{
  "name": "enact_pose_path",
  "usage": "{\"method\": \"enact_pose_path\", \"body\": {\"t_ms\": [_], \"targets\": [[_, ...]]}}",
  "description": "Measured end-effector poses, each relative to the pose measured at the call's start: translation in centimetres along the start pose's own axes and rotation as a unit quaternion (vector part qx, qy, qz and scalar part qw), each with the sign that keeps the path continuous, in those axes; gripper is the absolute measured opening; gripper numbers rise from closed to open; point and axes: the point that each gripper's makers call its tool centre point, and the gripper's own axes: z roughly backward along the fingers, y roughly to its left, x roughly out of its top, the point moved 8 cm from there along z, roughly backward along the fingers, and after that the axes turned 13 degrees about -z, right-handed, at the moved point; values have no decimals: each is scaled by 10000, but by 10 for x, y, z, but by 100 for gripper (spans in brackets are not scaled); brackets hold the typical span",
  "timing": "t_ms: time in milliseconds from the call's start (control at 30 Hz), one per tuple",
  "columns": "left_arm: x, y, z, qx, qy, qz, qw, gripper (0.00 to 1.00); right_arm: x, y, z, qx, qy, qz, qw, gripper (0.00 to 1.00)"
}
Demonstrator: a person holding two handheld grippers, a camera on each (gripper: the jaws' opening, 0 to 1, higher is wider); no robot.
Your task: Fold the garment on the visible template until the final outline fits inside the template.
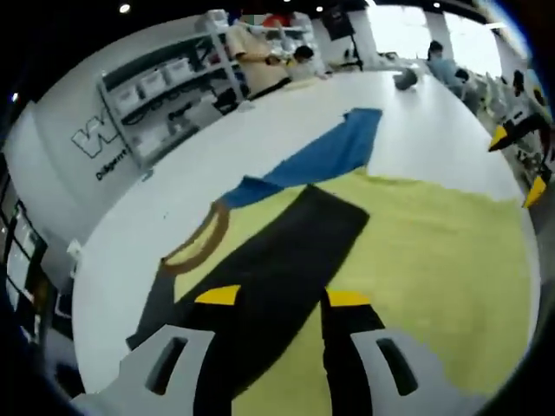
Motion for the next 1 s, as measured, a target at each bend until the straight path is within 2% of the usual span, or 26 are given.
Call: {"method": "enact_pose_path", "body": {"t_ms": [67,100,133,167,200,267,400,500,567,667,733,800,833,900,967,1000], "targets": [[-19,7,9,162,239,17,9996,32,13,-4,1,-13,-107,-52,9999,59],[-23,8,10,194,271,47,9994,32,15,-5,1,-8,-124,-48,9999,60],[-34,11,14,318,367,127,9987,32,20,-7,-1,12,-184,-65,9998,60],[-38,13,16,362,386,151,9985,32,22,-8,-3,54,-234,-146,9996,60],[-48,18,23,494,416,219,9977,32,25,-9,-5,95,-257,-253,9993,60],[-57,22,31,595,400,305,9970,33,27,-9,-6,105,-234,-251,9994,60],[-86,35,46,868,629,509,9929,33,29,-7,-8,264,-86,-57,9996,59],[-104,40,52,896,695,936,9891,33,31,-8,-10,306,-61,-29,9995,59],[-114,44,56,925,738,1073,9872,32,30,-6,-14,365,-29,-32,9993,59],[-119,45,59,932,596,1175,9869,30,26,1,-19,489,58,-48,9988,58],[-118,44,56,786,489,1162,9889,22,23,5,-21,572,145,-159,9981,59],[-110,36,53,620,407,991,9923,15,16,10,-24,662,212,-291,9972,59],[-109,34,54,636,451,806,9937,15,14,11,-24,670,232,-282,9971,59],[-111,34,53,667,508,739,9937,14,12,16,-20,688,289,-279,9968,58],[-114,35,53,724,495,998,9911,12,8,17,-20,721,362,-347,9961,58],[-114,35,53,733,512,1007,9909,10,7,17,-20,735,384,-361,9959,57]]}}
